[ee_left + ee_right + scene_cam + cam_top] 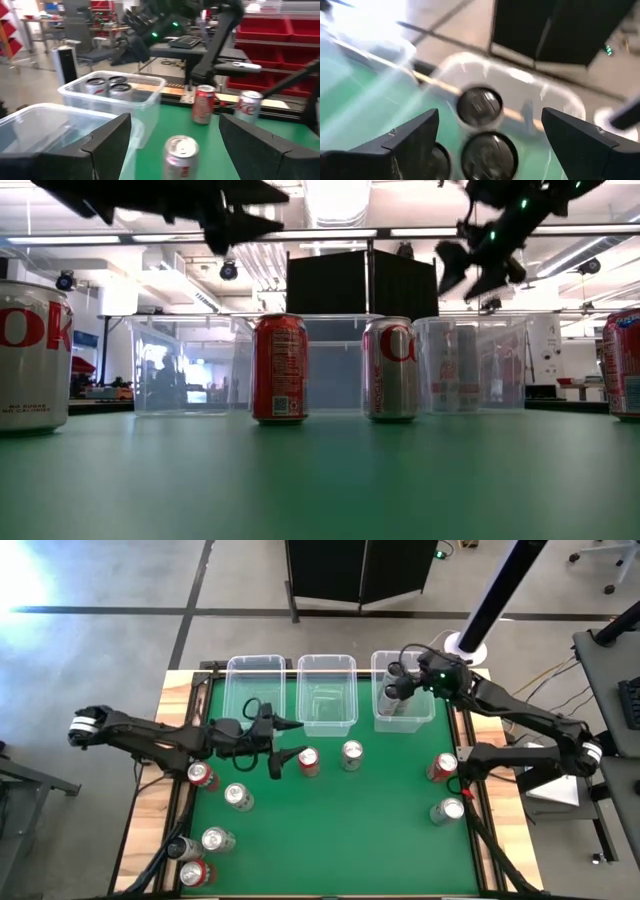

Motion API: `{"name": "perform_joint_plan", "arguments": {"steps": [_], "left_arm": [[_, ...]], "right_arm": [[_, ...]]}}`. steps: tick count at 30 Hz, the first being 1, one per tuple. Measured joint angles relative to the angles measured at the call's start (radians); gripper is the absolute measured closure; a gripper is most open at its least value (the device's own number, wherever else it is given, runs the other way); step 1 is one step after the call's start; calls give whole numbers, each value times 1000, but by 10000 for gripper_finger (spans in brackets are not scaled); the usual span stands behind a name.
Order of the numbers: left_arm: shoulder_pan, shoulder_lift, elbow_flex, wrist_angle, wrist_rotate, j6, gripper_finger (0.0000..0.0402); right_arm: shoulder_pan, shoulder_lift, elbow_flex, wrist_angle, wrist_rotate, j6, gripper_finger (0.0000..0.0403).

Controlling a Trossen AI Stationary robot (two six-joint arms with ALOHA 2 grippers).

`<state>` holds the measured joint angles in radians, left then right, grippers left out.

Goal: Sort soda cans
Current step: Put the white-pink soda can into the right transparent bin

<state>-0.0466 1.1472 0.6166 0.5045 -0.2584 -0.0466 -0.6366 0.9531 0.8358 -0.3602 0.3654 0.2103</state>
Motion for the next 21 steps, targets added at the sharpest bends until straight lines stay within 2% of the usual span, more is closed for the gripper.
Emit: {"name": "perform_joint_plan", "arguments": {"steps": [3,5,9,14,17,21], "left_arm": [[-31,-41,53,-147,0,-20,114],[-48,-67,107,-334,-1,-63,114],[-96,-83,243,-843,-2,-219,114],[-194,-64,409,-1409,-2,-534,114],[-276,-56,483,-1616,20,-685,114],[-391,-52,534,-1738,103,-827,114]], "right_arm": [[50,-21,39,-1,-2,-32,60],[103,-29,66,0,-8,-52,63],[253,-27,98,0,-54,-69,71],[472,-8,109,13,-49,-70,84],[583,13,109,45,3,-45,93],[699,43,109,73,76,-42,101]]}}
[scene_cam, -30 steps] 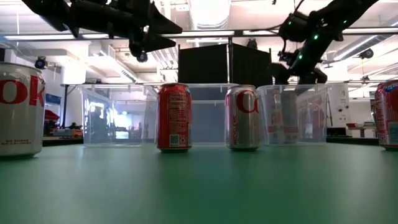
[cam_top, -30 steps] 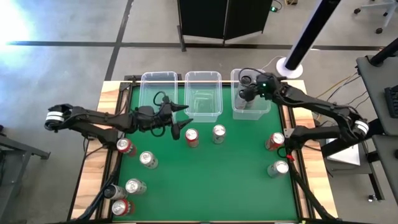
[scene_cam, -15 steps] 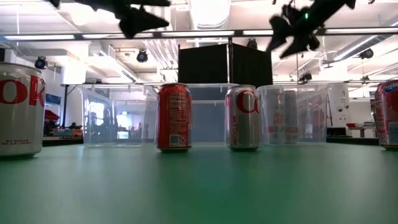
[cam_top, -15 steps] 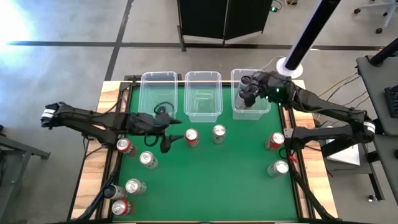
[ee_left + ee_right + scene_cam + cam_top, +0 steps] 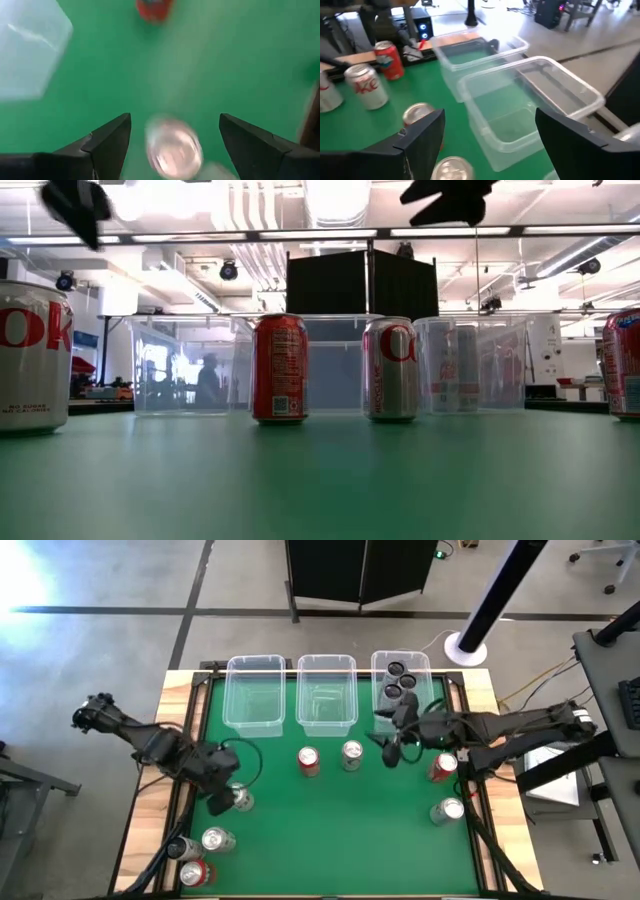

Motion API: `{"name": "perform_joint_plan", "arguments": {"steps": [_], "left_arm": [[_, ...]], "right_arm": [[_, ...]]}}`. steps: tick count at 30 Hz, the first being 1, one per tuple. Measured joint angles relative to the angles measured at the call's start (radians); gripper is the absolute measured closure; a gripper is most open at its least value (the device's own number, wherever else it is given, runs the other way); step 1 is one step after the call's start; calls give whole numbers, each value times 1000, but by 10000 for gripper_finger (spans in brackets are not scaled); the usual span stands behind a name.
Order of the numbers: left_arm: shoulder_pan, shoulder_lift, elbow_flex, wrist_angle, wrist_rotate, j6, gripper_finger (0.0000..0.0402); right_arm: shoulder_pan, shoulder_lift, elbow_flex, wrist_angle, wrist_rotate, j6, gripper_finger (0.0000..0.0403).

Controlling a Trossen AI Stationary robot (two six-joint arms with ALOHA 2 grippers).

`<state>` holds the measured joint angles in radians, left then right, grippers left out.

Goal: Sort soda cans
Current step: Put the white-pink soda can into the right transparent bin

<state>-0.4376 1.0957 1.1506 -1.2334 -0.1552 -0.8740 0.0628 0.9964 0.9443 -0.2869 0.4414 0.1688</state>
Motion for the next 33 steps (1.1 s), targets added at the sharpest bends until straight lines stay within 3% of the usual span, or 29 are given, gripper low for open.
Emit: {"name": "perform_joint_plan", "arguments": {"steps": [9,16,25,33], "left_arm": [[-263,24,14,-24,208,-236,114],[-388,134,61,-127,338,-402,121],[-457,302,248,-224,292,-374,127],[-471,399,311,-312,291,-359,100]], "right_arm": [[138,92,0,16,33,98,81],[186,179,0,25,96,135,66],[191,231,0,34,141,128,82],[193,230,0,31,135,92,85]]}}
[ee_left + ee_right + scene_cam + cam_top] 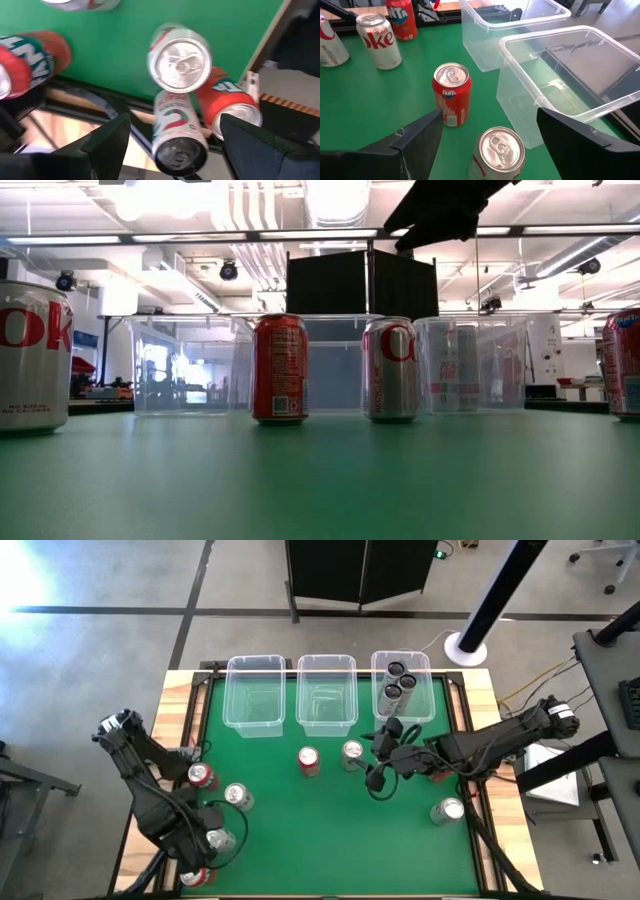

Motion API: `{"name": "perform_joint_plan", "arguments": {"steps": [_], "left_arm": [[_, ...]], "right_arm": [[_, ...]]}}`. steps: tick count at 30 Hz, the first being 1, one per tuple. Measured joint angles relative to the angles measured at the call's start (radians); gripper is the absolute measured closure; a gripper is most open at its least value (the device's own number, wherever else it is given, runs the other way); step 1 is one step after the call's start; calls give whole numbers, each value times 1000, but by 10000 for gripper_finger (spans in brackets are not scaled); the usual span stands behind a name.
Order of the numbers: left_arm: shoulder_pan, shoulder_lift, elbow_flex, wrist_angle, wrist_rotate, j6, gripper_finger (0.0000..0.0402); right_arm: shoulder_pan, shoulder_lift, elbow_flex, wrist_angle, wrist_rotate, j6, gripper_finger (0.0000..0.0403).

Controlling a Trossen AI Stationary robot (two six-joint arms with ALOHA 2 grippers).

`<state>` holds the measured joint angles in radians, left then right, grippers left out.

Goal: Sort soda cans
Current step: Put the white-pink soda can into the right transparent bin

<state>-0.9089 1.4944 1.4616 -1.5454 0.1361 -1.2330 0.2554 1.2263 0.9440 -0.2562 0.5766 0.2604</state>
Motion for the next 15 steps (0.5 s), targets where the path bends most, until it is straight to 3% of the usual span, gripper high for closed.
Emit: {"name": "perform_joint_plan", "arguments": {"steps": [7,15], "left_arm": [[-14,6,0,-10,55,-17,66],[-80,5,-2,-8,150,27,63]], "right_arm": [[0,4,0,-4,0,-49,64],[0,4,-5,-13,0,-54,43]]}}
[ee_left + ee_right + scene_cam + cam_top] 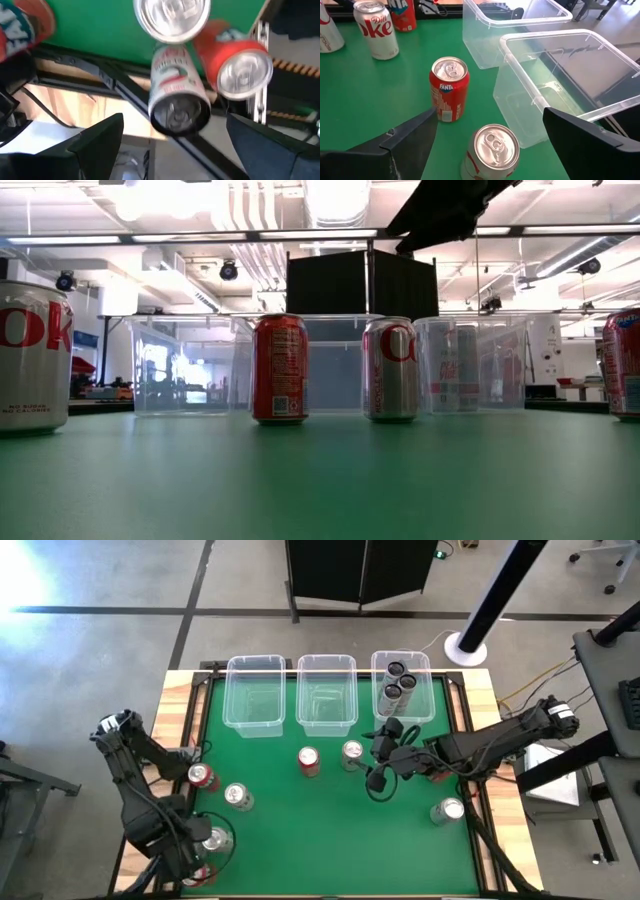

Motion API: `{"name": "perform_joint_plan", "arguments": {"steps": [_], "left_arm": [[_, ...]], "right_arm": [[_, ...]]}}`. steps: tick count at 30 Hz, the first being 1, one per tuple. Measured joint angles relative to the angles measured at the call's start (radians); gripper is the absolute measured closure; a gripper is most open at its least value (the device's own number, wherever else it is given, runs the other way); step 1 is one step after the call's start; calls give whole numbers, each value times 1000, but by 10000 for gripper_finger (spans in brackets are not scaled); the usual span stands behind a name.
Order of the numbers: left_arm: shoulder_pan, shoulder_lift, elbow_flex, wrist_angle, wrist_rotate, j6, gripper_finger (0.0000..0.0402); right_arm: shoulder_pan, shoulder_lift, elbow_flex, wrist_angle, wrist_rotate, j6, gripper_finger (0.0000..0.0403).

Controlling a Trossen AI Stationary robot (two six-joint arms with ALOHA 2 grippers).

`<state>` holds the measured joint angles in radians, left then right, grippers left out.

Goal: Sort soda cans
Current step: Put the white-pink soda can into the right transparent bin

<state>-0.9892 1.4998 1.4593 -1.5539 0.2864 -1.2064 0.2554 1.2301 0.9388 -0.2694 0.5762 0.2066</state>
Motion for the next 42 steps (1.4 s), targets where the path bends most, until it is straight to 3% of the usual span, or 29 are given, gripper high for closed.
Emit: {"name": "perform_joint_plan", "arguments": {"steps": [22,29,42], "left_arm": [[-38,-1,-41,109,-9,-86,63],[-38,-1,-132,134,58,-83,63],[-38,-2,-247,210,71,15,69]], "right_arm": [[0,0,-9,-14,0,43,42],[2,0,-12,-99,-2,122,42],[2,0,-12,-108,-2,134,42]]}}
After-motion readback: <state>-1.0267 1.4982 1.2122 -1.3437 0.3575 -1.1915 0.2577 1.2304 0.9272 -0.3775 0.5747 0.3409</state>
